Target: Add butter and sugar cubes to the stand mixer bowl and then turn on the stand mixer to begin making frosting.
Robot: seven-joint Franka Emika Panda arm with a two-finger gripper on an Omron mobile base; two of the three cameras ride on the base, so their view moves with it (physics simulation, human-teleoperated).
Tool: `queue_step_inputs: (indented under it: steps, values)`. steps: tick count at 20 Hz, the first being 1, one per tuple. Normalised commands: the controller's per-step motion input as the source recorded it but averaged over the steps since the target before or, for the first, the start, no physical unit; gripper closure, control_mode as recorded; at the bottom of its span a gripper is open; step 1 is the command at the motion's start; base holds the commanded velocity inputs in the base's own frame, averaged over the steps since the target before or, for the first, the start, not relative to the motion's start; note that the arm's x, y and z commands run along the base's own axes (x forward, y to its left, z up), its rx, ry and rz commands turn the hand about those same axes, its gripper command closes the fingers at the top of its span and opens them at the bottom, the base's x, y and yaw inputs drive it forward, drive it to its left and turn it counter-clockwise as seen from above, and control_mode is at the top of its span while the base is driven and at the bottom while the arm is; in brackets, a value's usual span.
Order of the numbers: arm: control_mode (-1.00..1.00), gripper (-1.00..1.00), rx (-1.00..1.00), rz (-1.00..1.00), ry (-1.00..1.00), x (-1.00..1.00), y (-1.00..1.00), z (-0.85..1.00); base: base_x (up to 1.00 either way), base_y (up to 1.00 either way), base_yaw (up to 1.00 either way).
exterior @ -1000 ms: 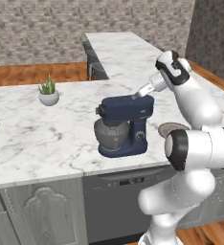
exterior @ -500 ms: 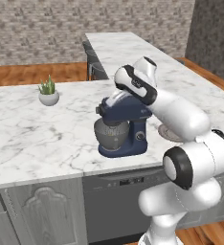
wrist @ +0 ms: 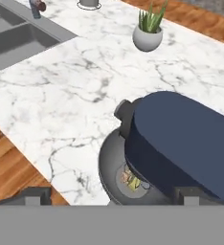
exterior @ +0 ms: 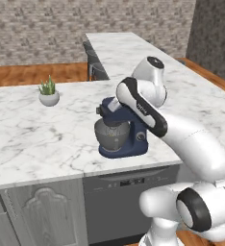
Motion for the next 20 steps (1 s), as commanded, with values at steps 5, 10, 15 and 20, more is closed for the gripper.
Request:
queue_step_inputs:
  steps: [5,10,15,20]
  values:
    - [-1.0,-1.0,-0.12,-0.17,-0.19,-0.91,-0.44,0.06,0.0,0.0,0.0]
    - [-1.0,-1.0,-0.11,-0.22,-0.04,-0.66,-0.55,-0.01,0.0,0.0,0.0]
    - [-1.0,-1.0,-0.08,-0.25,0.0,-0.33,-0.52,-0.09,0.0,0.0,0.0]
    - [-1.0,-1.0,-0.03,-0.21,0.02,-0.06,-0.43,-0.21,0.0,0.0,0.0]
